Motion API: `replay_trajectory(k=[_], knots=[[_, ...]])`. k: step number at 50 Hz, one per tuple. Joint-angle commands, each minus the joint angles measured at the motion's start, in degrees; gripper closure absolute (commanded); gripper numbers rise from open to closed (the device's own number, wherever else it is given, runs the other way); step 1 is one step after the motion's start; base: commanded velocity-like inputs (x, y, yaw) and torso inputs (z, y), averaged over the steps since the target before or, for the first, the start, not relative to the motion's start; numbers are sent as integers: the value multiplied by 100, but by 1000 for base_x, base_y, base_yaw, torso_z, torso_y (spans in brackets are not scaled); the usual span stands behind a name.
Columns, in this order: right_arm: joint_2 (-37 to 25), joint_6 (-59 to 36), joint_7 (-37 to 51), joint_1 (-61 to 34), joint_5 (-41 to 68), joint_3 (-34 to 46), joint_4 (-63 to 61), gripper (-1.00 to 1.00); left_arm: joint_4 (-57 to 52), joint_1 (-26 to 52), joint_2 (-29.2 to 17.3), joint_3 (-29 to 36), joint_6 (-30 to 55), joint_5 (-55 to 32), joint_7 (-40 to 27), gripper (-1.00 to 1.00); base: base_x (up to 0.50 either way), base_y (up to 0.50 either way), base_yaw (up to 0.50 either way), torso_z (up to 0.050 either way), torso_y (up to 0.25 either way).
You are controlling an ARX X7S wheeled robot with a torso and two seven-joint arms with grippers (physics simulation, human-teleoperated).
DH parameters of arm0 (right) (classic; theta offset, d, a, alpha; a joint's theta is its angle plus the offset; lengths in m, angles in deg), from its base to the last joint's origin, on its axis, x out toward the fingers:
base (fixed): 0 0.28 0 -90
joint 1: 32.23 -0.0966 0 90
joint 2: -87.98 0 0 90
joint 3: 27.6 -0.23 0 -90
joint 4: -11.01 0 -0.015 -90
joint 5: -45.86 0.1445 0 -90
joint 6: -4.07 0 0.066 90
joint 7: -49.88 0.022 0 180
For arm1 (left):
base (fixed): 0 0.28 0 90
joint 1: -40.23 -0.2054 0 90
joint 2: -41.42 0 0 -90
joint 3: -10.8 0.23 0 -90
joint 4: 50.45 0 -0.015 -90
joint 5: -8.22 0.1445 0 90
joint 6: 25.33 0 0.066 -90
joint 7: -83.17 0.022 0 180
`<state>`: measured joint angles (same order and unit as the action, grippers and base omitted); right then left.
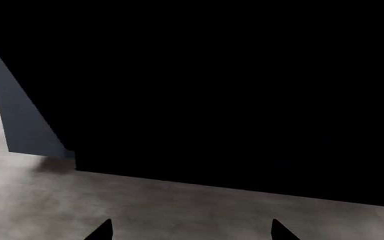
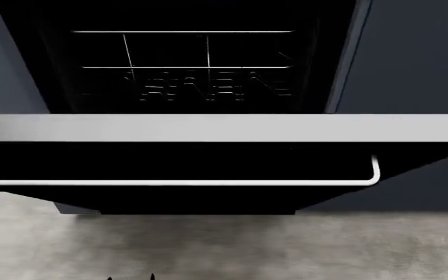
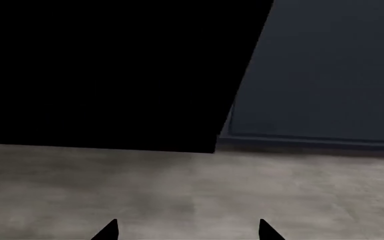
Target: Close the dishwasher door
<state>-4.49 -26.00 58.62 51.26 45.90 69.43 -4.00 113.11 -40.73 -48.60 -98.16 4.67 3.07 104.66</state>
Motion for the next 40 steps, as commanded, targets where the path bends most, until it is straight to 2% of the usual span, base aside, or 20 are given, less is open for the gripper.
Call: replay_trajectory(k=[1, 10, 22, 40], knots=[[4, 6, 34, 8, -6, 28, 0, -100, 0, 0, 1, 0, 0, -2, 0, -100, 0, 500, 0, 0, 0], [3, 6, 56, 7, 0, 69, -4, -100, -1, 0, 1, 0, 0, -5, 3, -100, 0, 184, 0, 0, 0], [-24, 6, 158, -60, -10, 217, -2, -100, 1, 0, 1, -1, 0, -5, 4, -100, 19, 1, 0, 0, 0], [-22, 6, 163, -68, -5, 235, -5, -100, 0, 0, 1, -1, 0, -3, 3, -100, 289, 0, 0, 0, 0]])
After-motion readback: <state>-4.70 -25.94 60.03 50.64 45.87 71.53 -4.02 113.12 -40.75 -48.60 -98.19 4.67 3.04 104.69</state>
